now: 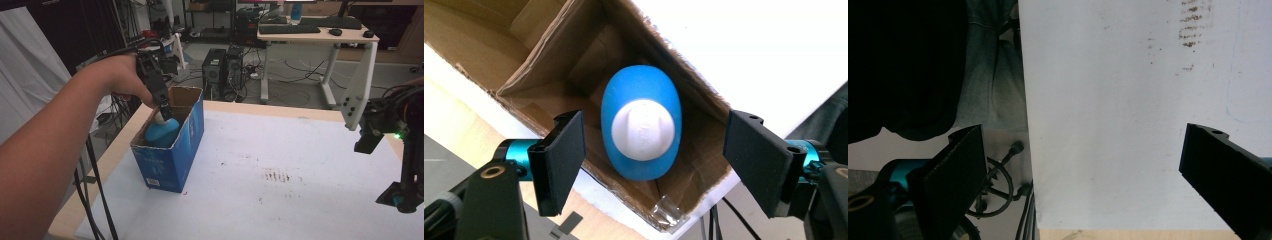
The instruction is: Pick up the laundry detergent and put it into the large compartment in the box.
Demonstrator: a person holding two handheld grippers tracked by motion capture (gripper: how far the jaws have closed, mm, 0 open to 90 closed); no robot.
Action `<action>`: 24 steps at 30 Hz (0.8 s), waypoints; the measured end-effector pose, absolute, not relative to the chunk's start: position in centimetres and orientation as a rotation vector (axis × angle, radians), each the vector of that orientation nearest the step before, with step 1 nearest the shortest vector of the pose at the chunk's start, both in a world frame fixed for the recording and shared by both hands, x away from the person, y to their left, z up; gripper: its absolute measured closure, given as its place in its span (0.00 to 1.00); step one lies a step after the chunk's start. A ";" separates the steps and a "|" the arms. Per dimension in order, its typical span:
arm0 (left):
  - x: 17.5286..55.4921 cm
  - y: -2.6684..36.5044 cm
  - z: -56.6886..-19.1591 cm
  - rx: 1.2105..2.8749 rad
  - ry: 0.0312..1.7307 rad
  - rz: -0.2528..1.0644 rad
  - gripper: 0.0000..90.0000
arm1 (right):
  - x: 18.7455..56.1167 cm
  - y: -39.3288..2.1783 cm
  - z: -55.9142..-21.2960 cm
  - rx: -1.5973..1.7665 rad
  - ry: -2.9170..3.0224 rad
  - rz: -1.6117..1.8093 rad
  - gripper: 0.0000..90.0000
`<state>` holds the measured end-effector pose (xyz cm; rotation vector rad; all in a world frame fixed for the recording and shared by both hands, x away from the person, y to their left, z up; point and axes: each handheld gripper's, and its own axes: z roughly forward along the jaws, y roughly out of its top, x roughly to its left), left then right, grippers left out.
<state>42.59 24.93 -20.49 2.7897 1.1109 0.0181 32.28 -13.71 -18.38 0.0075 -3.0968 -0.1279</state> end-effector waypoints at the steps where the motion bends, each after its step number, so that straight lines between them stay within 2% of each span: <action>1: 42.5 24.8 -20.4 2.792 1.099 0.014 0.27 | 32.3 -13.7 -18.4 0.012 -3.095 -0.131 0.05; 15: 42.0 21.2 -18.3 2.880 0.935 0.041 0.19 | 32.7 -13.5 -18.6 0.005 -3.093 -0.115 0.05; 24: 41.4 16.9 -17.7 2.961 0.679 0.034 0.16 | 33.1 -13.6 -18.9 -0.001 -3.084 -0.119 0.05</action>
